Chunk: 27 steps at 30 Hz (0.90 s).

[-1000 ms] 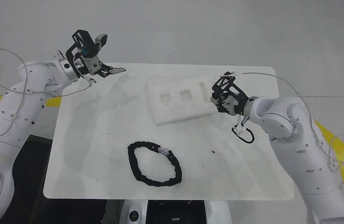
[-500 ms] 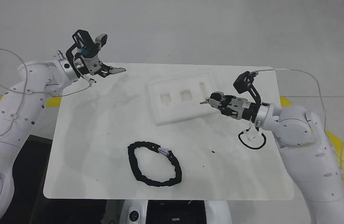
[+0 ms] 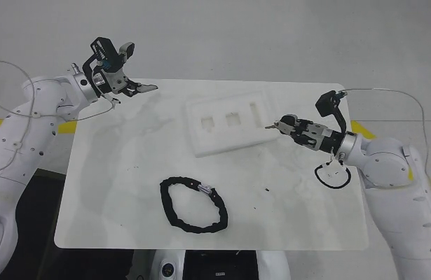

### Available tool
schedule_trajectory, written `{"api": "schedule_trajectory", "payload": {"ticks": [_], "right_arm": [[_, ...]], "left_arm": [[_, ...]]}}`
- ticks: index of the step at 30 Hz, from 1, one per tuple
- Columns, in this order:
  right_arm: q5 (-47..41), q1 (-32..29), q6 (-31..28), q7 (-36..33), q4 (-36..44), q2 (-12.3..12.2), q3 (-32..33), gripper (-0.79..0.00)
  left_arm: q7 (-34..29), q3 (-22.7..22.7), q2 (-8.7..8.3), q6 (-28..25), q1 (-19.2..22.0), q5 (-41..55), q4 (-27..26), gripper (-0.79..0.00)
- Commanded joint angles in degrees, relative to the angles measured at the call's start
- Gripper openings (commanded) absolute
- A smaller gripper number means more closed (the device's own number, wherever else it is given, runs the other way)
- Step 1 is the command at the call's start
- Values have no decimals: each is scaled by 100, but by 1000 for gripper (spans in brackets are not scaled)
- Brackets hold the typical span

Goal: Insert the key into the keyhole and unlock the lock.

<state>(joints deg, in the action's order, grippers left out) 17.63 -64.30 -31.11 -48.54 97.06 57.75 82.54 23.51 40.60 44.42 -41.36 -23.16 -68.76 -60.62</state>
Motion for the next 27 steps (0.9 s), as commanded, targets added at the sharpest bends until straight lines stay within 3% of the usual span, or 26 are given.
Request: {"api": "schedule_trajectory", "payload": {"ticks": [1, 5, 18, 27], "right_arm": [[-1, 2, -1, -2, 0, 1, -3, -785], [-1, 2, -1, -2, 0, 1, -3, -785], [-1, 2, -1, -2, 0, 1, -3, -785], [-1, 2, -1, -2, 0, 1, -3, -785]], "left_arm": [[0, 0, 0, 0, 0, 0, 0, 0], [-33, 14, -10, 60, -72, -189, -293, 0], [323, 175, -306, -909, -905, -1761, -2140, 0], [408, 26, -331, -1180, -1221, -2627, -2952, 0]]}}
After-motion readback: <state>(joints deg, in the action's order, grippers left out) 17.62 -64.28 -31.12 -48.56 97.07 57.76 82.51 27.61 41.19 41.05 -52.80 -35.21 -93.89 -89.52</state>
